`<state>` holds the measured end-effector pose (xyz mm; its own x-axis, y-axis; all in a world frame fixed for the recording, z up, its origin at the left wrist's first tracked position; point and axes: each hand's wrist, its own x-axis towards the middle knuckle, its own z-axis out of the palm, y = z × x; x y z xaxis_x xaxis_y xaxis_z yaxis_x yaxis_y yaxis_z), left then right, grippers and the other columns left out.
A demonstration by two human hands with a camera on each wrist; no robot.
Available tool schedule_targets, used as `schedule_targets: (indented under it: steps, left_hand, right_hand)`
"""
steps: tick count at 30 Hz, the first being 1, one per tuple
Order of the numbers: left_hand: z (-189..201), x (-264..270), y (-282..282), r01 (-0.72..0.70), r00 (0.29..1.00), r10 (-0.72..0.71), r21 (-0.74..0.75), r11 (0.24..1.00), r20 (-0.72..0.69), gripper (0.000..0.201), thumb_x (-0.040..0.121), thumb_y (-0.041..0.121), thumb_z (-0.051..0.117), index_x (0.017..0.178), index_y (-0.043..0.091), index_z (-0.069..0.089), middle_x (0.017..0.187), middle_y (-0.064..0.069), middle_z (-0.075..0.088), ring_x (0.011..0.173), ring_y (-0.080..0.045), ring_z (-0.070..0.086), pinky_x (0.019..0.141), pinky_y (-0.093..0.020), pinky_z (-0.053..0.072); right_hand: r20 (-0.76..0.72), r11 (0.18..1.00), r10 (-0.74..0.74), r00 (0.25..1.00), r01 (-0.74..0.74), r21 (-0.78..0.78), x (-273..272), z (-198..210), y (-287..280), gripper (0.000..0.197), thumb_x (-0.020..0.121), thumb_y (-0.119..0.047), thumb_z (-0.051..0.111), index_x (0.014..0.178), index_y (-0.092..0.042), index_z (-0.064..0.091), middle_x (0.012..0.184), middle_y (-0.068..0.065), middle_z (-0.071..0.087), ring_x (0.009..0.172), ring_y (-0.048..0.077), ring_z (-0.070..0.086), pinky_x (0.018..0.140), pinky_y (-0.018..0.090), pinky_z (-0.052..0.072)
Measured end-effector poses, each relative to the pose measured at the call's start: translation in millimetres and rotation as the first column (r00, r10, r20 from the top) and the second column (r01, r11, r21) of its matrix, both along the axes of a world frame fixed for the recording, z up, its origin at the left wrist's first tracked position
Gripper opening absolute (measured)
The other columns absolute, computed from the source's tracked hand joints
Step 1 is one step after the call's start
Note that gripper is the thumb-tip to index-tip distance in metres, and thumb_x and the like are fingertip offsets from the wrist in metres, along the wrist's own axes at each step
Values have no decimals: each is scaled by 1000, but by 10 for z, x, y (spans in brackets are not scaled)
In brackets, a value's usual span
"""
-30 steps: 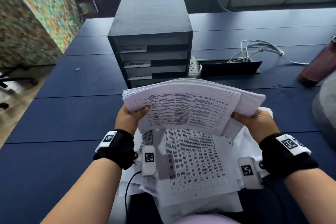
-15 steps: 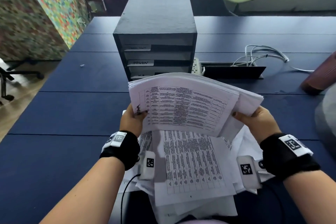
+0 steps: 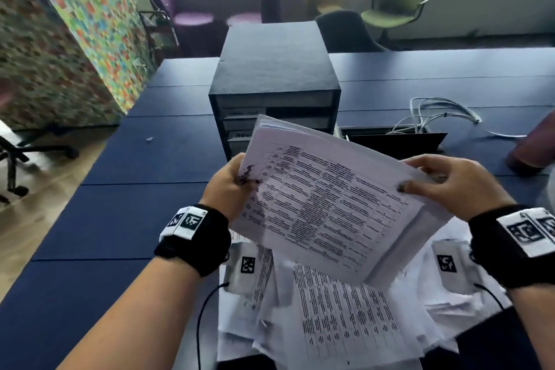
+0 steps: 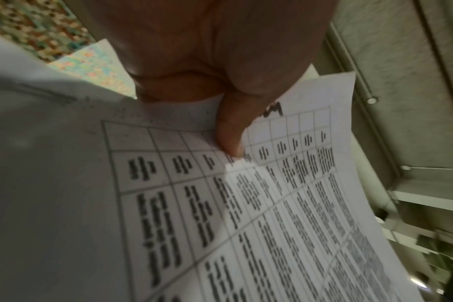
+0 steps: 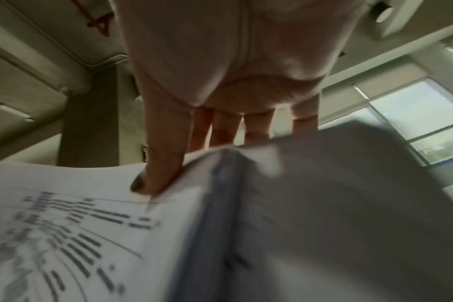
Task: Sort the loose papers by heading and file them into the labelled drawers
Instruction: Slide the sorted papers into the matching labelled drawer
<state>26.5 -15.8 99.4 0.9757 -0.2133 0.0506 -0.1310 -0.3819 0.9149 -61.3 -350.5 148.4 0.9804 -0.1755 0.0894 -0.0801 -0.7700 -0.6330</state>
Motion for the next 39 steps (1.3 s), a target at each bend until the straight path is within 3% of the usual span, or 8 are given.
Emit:
schedule_targets:
  steps: [3, 7, 12, 16, 20, 25, 31, 39]
  left_hand:
    - [135, 52, -41, 126, 992, -126, -3, 992, 12, 54, 69, 6, 55, 85, 57, 58, 88, 11, 67, 89, -21, 61, 86, -40, 49]
    - [165, 160, -32, 147, 988, -149, -52, 988, -34, 33, 71, 8, 67, 85, 37, 63, 86, 5, 69, 85, -25, 64, 84, -43, 52]
    - [-1, 260, 124, 9, 995, -11, -20, 1000, -103, 17, 78, 26, 75, 86, 21, 61, 81, 4, 67, 68, -11, 60, 62, -19, 51]
    - [-253, 195, 176, -154, 948, 95, -175, 972, -305, 12, 84, 23, 69, 89, 15, 62, 83, -8, 68, 65, -23, 62, 68, -38, 57]
    - [-380, 162, 142, -221, 895, 53, -338, 915, -443, 20, 86, 16, 66, 106, 15, 64, 93, -4, 72, 70, -16, 69, 65, -30, 59]
    - [-431, 204, 190, -226, 876, 33, -349, 909, -482, 20, 91, 16, 60, 110, 13, 62, 91, -2, 70, 66, -11, 68, 55, -23, 54]
    - [-458, 287, 304, -203, 836, -16, -336, 920, -548, 14, 92, 17, 58, 102, 7, 59, 61, 5, 64, 53, -14, 62, 52, -25, 54]
    - [-493, 303, 349, -192, 808, -84, -396, 898, -583, 21, 92, 16, 56, 110, 7, 62, 86, -3, 71, 61, -13, 65, 53, -21, 53]
  right_hand:
    - [-106, 995, 98, 989, -99, -3, 39, 71, 202, 23, 70, -33, 76, 87, -43, 64, 68, -19, 67, 66, -1, 62, 62, 14, 43]
    - [-43, 964, 182, 982, -170, 203, 99, -133, 319, 13, 80, -20, 70, 80, -32, 65, 69, -7, 67, 59, 5, 56, 58, 20, 44]
    - [-59, 802, 89, 994, -36, 596, 26, -501, 340, 11, 81, -2, 65, 87, -11, 68, 75, 2, 67, 64, 10, 57, 56, 17, 46]
    - [-169, 638, -12, 985, 138, 758, -33, -720, 363, 33, 71, -15, 76, 101, -5, 66, 79, 5, 74, 65, 14, 67, 57, 22, 55]
    - [-317, 538, 11, 948, 261, 801, 52, -960, 481, 78, 39, -37, 91, 105, -3, 67, 93, 18, 72, 74, 28, 69, 64, 37, 58]
    - [-429, 477, 0, 903, 377, 793, 334, -1019, 733, 29, 80, -2, 64, 108, 0, 64, 99, 19, 69, 84, 30, 67, 82, 43, 54]
    - [-498, 456, -23, 867, 452, 767, 712, -1011, 839, 29, 83, -2, 62, 112, -1, 62, 109, 21, 66, 99, 37, 62, 92, 52, 47]
    - [-410, 405, -89, 908, 409, 817, 1240, -879, 957, 27, 88, -6, 58, 115, -1, 58, 109, 22, 62, 93, 34, 60, 91, 56, 46]
